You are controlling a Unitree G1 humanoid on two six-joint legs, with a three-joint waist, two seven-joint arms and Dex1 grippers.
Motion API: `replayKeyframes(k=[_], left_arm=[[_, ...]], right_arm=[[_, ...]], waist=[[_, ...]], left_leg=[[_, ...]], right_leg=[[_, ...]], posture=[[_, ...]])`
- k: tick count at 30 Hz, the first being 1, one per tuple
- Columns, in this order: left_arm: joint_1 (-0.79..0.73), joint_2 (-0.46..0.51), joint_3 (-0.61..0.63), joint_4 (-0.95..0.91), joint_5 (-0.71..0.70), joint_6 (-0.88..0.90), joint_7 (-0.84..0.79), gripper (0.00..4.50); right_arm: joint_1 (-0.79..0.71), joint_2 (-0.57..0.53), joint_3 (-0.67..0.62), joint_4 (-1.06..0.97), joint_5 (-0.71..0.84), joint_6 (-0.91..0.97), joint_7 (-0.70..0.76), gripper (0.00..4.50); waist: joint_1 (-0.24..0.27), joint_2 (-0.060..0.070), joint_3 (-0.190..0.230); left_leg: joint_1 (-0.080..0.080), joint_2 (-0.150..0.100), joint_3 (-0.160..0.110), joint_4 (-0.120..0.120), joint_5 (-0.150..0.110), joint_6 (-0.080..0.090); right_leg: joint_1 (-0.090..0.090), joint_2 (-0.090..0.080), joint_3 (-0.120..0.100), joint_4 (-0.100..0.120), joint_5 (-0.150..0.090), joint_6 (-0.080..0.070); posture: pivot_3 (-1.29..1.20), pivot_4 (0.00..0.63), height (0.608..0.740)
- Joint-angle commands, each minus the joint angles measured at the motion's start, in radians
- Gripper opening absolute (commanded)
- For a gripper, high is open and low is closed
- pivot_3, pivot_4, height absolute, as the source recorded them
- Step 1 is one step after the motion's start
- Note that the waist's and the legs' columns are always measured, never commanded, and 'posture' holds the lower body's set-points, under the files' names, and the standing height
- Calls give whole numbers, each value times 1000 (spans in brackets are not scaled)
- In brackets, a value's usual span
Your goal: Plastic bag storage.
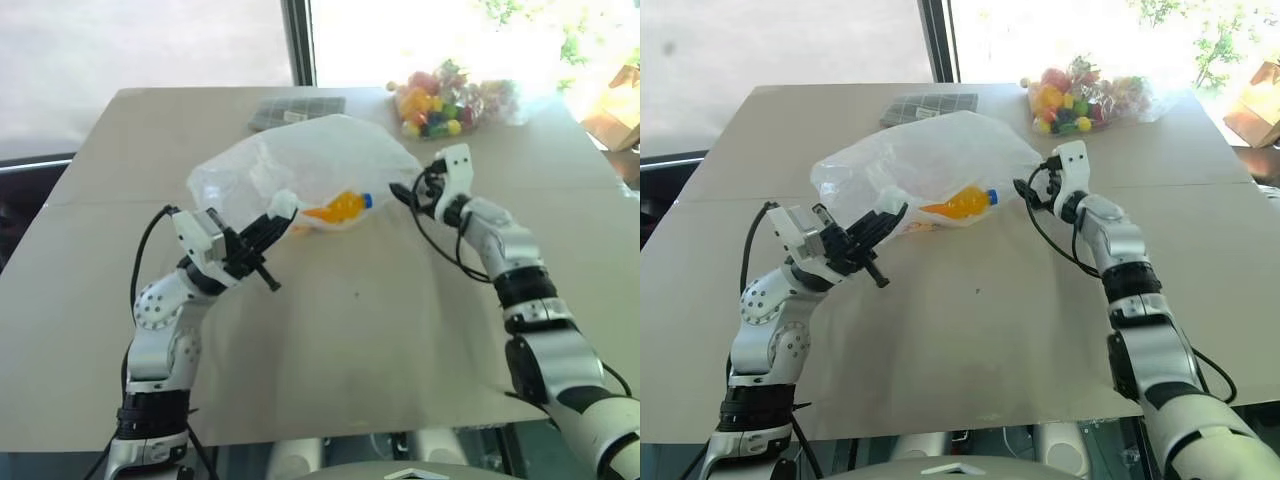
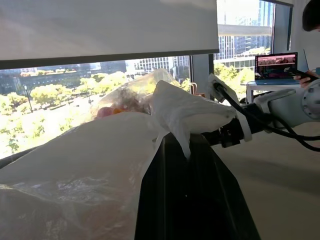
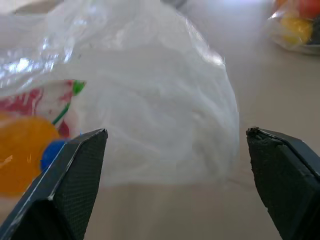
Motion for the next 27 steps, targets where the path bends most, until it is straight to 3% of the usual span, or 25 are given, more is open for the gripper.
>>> replayKeyframes(k=[1, 4, 5, 10, 12, 18, 21, 23, 27], left_arm=[[17, 16, 19, -41, 0, -12, 7, 0], [34, 26, 31, -59, -2, -10, 20, 0], [38, 28, 34, -63, -3, -9, 24, 0], [52, 34, 41, -75, -8, -7, 34, 0], [48, 35, 42, -73, -8, -6, 36, 0], [-40, 64, 78, -40, -30, 7, 48, 0], [-195, 109, 131, 12, -80, 49, 64, 0], [-299, 136, 155, 65, -105, 66, 62, 0], [-506, 169, 188, 203, -130, 75, 52, 0]], right_arm=[[-73, 22, -58, 114, 7, -73, 14, 4489], [-104, 25, -79, 183, 10, -89, 54, 3637], [-106, 24, -83, 188, 12, -81, 70, 3007], [-94, 9, -92, 170, 8, -60, 118, 688], [-76, -5, -98, 114, 33, -13, 162, 20], [31, -89, -76, -197, 136, 228, 355, 20], [30, -137, -197, -406, 415, 504, 435, 20], [-17, -139, -301, -460, 582, 614, 410, 20], [-138, -121, -464, -410, 762, 665, 276, 20]], waist=[[2, 0, 0], [3, 0, 0], [3, 0, 0], [1, 0, 0], [1, 0, 0], [15, 0, 0], [23, 0, 1], [25, 0, 2], [25, 0, 2]], left_leg=[[0, 0, 0, 0, 0, 0], [0, 0, 0, 0, 0, 0], [0, 0, 0, -1, 0, 0], [0, 0, 0, -1, 0, 0], [0, 1, 0, -1, 0, 0], [-1, 1, -1, 0, 0, 0], [-1, 1, -1, 0, 0, 0], [-1, 1, -2, 1, 0, 0], [0, 1, -1, 1, 0, 0]], right_leg=[[0, 0, 0, 0, 0, 0], [0, 0, 0, 0, 0, 0], [0, 0, 0, 0, 0, 0], [0, -1, 0, 0, 0, 0], [0, -1, 0, 0, 0, 0], [0, -1, -2, 0, 0, -1], [0, -1, -2, 1, 1, -1], [0, 0, -3, 1, 1, -1], [1, 0, -3, 0, 1, -1]], posture=[[0, 150, 740], [0, 150, 740], [0, 150, 740], [0, 150, 740], [0, 150, 740], [0, 150, 740], [0, 150, 740], [0, 150, 740], [0, 150, 740]])
